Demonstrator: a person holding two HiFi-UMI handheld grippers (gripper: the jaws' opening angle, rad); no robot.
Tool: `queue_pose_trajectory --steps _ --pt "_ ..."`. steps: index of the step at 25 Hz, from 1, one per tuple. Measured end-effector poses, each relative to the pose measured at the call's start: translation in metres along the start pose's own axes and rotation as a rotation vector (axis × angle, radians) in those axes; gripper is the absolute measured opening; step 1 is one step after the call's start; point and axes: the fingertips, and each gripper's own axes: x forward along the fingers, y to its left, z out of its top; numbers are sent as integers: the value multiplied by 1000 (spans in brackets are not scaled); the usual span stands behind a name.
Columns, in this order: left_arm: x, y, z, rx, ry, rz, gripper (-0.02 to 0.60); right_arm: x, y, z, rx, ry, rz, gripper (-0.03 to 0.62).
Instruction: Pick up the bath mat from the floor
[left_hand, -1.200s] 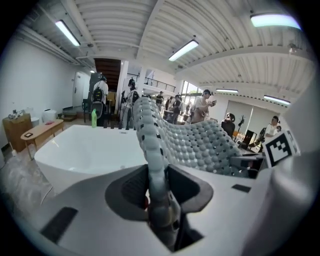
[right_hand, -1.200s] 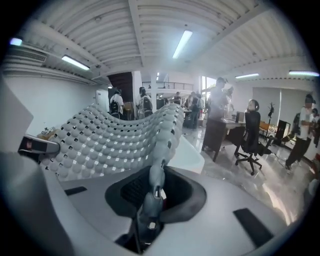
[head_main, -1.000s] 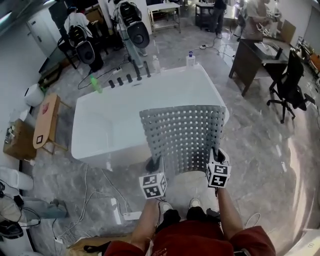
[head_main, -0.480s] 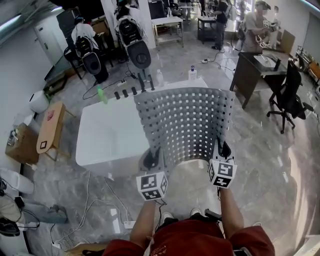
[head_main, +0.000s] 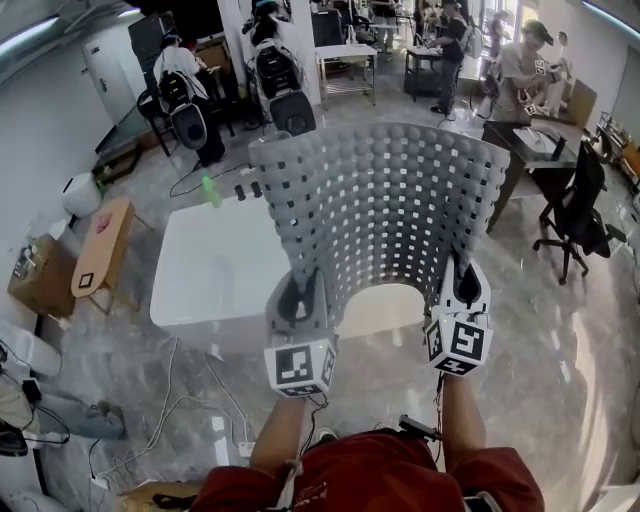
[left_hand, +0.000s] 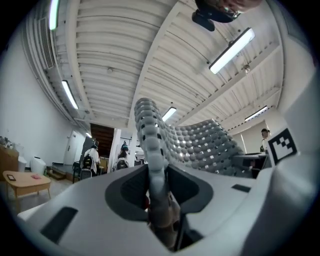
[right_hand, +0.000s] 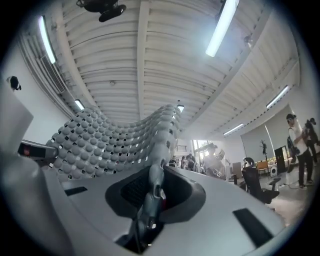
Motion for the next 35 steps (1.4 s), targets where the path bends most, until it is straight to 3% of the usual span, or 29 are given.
queue_pose_trajectory --steps 4,9,35 --pt "-1 2 26 6 -68 11 118 1 1 25 -3 -67 3 72" --pt "-7 -10 35 49 -106 16 118 -3 -9 29 6 -93 3 73" --pt "-18 -8 47 38 -107 69 118 -11 -13 45 4 -111 21 74"
